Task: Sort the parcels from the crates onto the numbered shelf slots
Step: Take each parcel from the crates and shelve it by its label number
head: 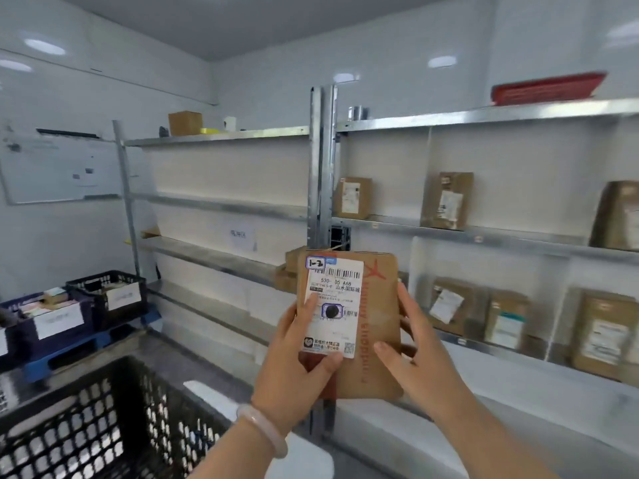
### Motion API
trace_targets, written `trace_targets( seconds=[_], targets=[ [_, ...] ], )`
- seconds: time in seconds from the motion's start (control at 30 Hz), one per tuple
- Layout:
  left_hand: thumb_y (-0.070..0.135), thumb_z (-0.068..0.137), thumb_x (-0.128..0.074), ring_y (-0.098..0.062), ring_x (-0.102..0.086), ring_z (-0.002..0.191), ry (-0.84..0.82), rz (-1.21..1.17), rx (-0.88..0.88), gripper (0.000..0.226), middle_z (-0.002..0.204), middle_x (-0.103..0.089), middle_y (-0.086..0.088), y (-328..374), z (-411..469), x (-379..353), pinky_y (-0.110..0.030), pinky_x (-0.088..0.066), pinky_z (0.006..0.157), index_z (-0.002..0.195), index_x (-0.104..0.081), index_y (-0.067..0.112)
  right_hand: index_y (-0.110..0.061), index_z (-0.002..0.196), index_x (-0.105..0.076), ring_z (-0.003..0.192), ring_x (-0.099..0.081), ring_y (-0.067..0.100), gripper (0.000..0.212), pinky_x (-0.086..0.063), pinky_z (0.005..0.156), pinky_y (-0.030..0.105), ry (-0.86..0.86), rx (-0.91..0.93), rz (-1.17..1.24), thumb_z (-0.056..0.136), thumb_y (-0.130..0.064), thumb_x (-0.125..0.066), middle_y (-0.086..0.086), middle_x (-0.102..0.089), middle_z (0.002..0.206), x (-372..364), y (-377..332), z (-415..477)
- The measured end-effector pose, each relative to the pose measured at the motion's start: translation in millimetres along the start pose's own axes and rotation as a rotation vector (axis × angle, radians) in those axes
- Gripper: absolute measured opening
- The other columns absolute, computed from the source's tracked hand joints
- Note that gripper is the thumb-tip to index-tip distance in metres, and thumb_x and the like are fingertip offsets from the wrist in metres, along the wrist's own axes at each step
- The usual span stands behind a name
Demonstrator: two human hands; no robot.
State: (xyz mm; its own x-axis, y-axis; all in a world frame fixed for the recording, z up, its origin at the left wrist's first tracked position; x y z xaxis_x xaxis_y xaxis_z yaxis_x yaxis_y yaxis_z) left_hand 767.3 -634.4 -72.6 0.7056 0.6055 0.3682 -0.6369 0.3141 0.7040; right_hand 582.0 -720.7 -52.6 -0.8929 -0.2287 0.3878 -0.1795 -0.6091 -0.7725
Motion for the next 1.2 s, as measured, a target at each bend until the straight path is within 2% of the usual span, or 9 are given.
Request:
trace_targets(
  seconds=[0.17,0.3,0.43,0.57,0.73,0.93,1.03,1.13,1.2],
  targets=[
    [0.034,0.083,-0.076,0.029,-0.025,0.120,-0.058,-0.124,-0.089,0.089,0.147,-0.026,0.023,29.1,44.7,-105.5,0.008,-0.031,0.082,0.137,-0.016,0.072,-0.069,0.136,-0.010,0.130,-0.036,-0.005,0.077,-0.041,0.106,0.041,0.086,-0.022,-0.258,0.087,-0.043,-0.063,-0.035,-0.026,0.145,110.8,36.4,4.4],
    [0.033,0.082,-0.077,0.023,-0.028,0.123,-0.095,-0.193,-0.121,0.089,0.147,-0.027,0.022,46.7,74.1,-167.3,0.005,-0.037,0.083,0.137,-0.018,0.071,-0.067,0.138,-0.007,0.124,-0.011,-0.030,0.076,-0.028,0.107,0.024,0.139,0.028,-0.540,0.088,-0.046,-0.060,-0.054,-0.005,0.138,174.3,56.2,-2.5],
    [0.032,0.082,-0.076,0.013,-0.036,0.125,-0.137,-0.256,-0.177,0.089,0.144,-0.031,0.023,64.7,108.3,-216.5,0.001,-0.041,0.085,0.137,-0.020,0.071,-0.064,0.141,-0.003,0.136,-0.007,-0.015,0.075,-0.021,0.111,0.026,0.166,0.043,-0.767,0.087,-0.055,-0.054,-0.043,0.002,0.148,215.1,72.5,0.4],
    [0.031,0.082,-0.077,0.005,-0.035,0.128,-0.168,-0.247,-0.227,0.089,0.148,-0.033,0.011,73.8,147.1,-257.2,0.004,-0.036,0.087,0.143,-0.021,0.063,-0.067,0.137,0.005,0.124,0.016,-0.027,0.072,-0.006,0.107,0.016,0.158,0.028,-0.940,0.087,-0.063,-0.047,-0.047,0.017,0.141,238.1,92.5,17.0],
    [0.027,0.083,-0.077,0.029,-0.025,0.119,-0.191,-0.287,-0.311,0.091,0.145,-0.031,0.014,69.8,209.0,-304.5,0.007,-0.036,0.080,0.140,-0.018,0.066,-0.060,0.142,0.002,0.138,-0.005,-0.006,0.070,0.000,0.106,0.019,0.191,-0.023,-1.078,0.082,-0.070,-0.033,-0.040,0.014,0.146,262.2,126.2,58.5],
    [0.056,0.076,-0.067,0.017,-0.032,0.121,-0.207,-0.269,-0.369,0.087,0.149,-0.024,0.026,43.1,295.7,-358.0,-0.001,-0.045,0.071,0.143,-0.011,0.065,-0.056,0.143,0.001,0.143,-0.015,0.010,0.071,-0.004,0.109,0.025,0.213,-0.087,-1.139,0.081,-0.071,-0.030,-0.023,-0.005,0.157,278.9,171.8,136.1],
    [0.044,0.080,-0.074,0.007,-0.036,0.124,-0.230,-0.307,-0.355,0.091,0.153,-0.020,0.025,24.3,341.6,-384.3,0.004,-0.042,0.071,0.141,-0.012,0.068,-0.057,0.141,0.002,0.142,-0.017,0.009,0.070,0.001,0.106,0.024,0.233,-0.115,-1.150,0.079,-0.073,-0.026,-0.023,-0.008,0.157,280.5,192.9,181.6],
    [0.037,0.081,-0.077,0.012,-0.033,0.124,-0.255,-0.342,-0.379,0.093,0.152,-0.018,0.027,11.4,385.6,-408.9,0.004,-0.041,0.079,0.140,-0.014,0.069,-0.063,0.139,0.008,0.143,-0.015,0.009,0.071,-0.004,0.107,0.027,0.265,-0.136,-1.154,0.080,-0.075,-0.031,-0.029,-0.001,0.155,284.7,215.9,222.7],
    [0.036,0.081,-0.077,0.001,-0.036,0.132,-0.260,-0.351,-0.400,0.092,0.150,-0.018,0.030,5.5,411.7,-423.9,-0.012,-0.050,0.092,0.140,-0.014,0.069,-0.068,0.132,0.017,0.145,-0.010,0.008,0.071,-0.002,0.107,0.030,0.289,-0.150,-1.158,0.081,-0.077,-0.033,-0.038,0.011,0.147,289.1,229.7,244.2]
  ],
)
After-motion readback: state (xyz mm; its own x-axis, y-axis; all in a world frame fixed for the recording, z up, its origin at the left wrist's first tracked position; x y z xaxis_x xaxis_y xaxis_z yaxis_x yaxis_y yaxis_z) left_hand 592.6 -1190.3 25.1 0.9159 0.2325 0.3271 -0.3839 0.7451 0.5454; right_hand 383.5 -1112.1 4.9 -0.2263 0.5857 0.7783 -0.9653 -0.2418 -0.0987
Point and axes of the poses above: each hand's wrist, its own z-axis towards the middle knuckle, its own x-axis out of the back of the hand, y = z × x, the point moved 4 cm from there along z, towards the middle knuckle
